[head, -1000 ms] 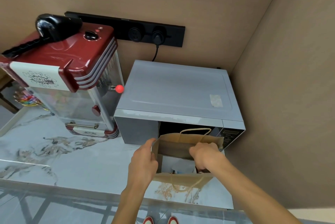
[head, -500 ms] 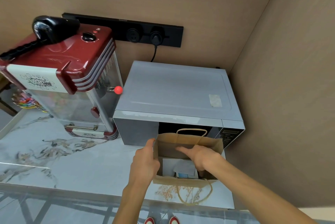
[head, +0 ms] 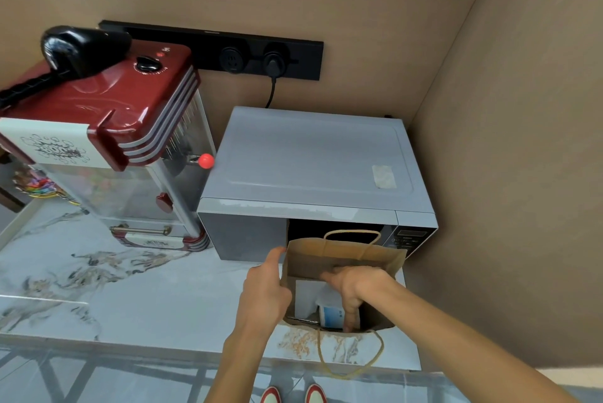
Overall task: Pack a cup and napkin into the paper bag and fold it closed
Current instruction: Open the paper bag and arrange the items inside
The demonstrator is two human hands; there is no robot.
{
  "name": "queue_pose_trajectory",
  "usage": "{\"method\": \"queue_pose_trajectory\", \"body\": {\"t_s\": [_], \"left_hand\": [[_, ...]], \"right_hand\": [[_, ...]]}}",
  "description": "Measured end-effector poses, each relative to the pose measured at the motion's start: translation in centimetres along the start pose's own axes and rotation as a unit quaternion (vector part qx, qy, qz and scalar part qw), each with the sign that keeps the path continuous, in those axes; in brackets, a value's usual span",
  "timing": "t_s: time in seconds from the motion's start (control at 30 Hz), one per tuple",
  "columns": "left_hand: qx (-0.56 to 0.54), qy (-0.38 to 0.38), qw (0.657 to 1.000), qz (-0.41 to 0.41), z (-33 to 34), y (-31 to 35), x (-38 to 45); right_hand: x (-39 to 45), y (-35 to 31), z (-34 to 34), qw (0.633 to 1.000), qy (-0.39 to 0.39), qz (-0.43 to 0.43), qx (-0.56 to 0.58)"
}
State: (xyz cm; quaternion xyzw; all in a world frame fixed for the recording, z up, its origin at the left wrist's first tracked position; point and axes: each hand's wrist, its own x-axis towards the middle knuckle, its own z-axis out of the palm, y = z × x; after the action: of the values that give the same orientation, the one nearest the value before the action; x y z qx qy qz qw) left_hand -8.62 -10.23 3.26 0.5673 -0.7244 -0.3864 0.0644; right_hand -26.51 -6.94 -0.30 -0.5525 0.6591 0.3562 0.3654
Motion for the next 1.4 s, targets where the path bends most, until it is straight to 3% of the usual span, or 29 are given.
{"method": "queue_pose_trajectory", "body": {"t_s": [0.17, 0.63, 0.83, 1.13, 1.4], "left_hand": [[0.002, 0.006, 1.0, -0.007, -0.1, -0.1, 0.1], [-0.005, 0.034, 0.999, 0.012, 0.3, 0.0, -1.0], [-0.033, 0.054, 0.998, -0.001, 0.7, -0.3, -1.4], [-0.037, 0.056, 0.998, -0.014, 0.5, -0.5, -1.8], [-0.039, 0.035, 0.999, 0.011, 0.3, -0.4, -1.8]], "right_hand": [[0.9, -0.3, 0.4, 0.997, 0.063, -0.032, -0.027], [2.8, -2.4, -0.6, 0.989, -0.083, -0.009, -0.118], [4.1, -2.6, 0.8, 0.981, -0.069, -0.016, -0.183], [4.7, -1.9, 1.8, 0.981, 0.002, -0.008, -0.192], [2.5, -1.5, 1.1, 0.992, 0.019, -0.028, -0.121]]}}
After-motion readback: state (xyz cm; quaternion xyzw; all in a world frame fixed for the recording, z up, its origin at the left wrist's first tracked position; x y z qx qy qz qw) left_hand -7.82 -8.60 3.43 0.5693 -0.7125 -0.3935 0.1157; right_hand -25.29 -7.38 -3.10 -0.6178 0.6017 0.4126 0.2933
